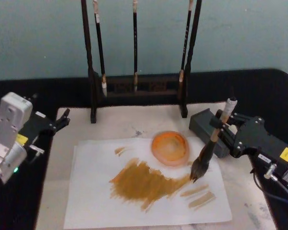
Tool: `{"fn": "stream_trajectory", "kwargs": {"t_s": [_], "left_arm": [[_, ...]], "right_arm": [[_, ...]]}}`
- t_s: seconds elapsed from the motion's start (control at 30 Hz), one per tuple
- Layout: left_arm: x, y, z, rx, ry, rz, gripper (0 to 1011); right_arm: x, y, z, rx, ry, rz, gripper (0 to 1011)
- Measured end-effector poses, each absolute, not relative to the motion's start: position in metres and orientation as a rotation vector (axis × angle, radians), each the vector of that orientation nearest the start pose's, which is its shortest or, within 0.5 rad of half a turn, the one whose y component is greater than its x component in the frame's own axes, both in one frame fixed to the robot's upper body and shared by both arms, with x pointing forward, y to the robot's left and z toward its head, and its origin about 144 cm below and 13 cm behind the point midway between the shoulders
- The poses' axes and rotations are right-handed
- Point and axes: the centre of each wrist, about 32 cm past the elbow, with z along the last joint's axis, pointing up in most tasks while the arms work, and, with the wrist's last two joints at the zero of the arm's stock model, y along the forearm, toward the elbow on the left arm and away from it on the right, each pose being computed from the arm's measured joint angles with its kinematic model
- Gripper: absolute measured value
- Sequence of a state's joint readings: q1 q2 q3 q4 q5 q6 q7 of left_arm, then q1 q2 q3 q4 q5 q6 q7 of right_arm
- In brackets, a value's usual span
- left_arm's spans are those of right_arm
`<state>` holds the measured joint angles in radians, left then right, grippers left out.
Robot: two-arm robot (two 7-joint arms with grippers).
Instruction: Pick up the brush from the inkstone, write on the paper, then place the brush back to its original position.
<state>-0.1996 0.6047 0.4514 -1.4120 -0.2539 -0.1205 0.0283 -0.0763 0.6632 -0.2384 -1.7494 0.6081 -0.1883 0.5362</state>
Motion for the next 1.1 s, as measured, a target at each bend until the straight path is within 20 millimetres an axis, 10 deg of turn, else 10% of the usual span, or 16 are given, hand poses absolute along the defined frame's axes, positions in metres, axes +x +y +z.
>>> {"fn": "stream_trajectory", "kwargs": {"t_s": [1.1], "left_arm": [[0.4886,0.3097,1.1398,0.304,-0.285,1.248,1010]], "right_arm": [[0.4264,-0.3089,1.1757,0.024,-0.119,-0.724,176]]}}
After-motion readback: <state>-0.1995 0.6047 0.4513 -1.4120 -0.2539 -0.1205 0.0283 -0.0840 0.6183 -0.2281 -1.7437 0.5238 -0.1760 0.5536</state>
